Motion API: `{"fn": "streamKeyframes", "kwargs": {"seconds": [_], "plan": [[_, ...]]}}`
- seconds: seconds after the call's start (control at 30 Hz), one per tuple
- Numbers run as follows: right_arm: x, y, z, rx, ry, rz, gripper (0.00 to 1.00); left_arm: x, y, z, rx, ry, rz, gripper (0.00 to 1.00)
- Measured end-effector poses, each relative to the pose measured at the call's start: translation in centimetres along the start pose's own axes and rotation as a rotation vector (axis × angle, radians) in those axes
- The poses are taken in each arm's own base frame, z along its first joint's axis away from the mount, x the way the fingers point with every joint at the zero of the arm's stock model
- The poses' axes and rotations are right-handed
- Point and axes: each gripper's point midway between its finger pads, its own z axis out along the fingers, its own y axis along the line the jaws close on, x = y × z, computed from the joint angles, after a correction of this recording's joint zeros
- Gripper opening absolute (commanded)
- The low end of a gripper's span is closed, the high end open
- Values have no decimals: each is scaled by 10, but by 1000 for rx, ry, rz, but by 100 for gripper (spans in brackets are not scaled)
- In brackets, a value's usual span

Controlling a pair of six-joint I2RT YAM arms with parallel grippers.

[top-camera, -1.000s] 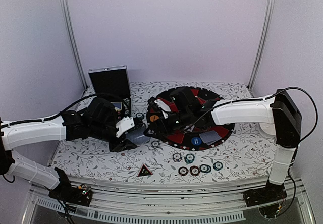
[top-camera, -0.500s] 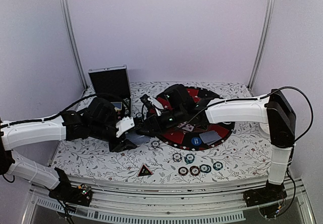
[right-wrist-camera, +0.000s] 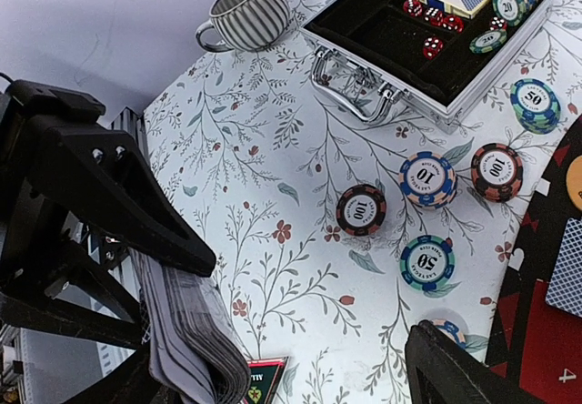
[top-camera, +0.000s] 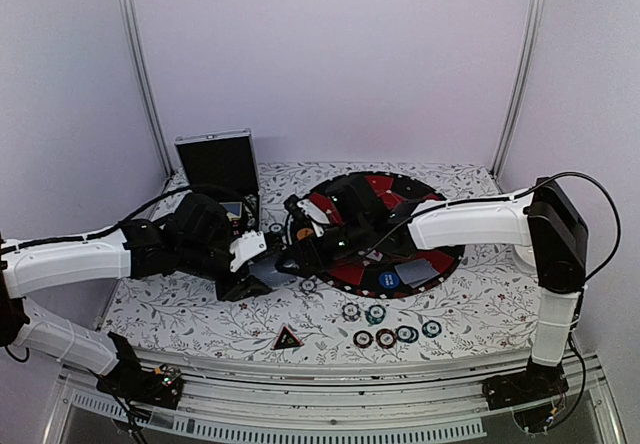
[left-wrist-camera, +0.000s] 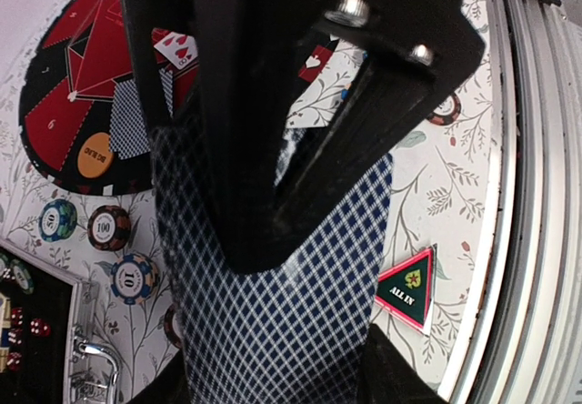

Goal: Distribute texas hold em gaming equipment
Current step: Pick up the poker card from the face-down deck piles.

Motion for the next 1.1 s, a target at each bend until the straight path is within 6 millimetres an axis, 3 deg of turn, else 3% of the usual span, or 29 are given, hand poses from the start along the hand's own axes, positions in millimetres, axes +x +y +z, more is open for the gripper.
{"fn": "streamKeyframes", "kwargs": {"seconds": [1.1], "plan": [[1, -7, -20, 70, 33, -6, 83, -1, 0, 0, -1, -2, 1, 48]]}}
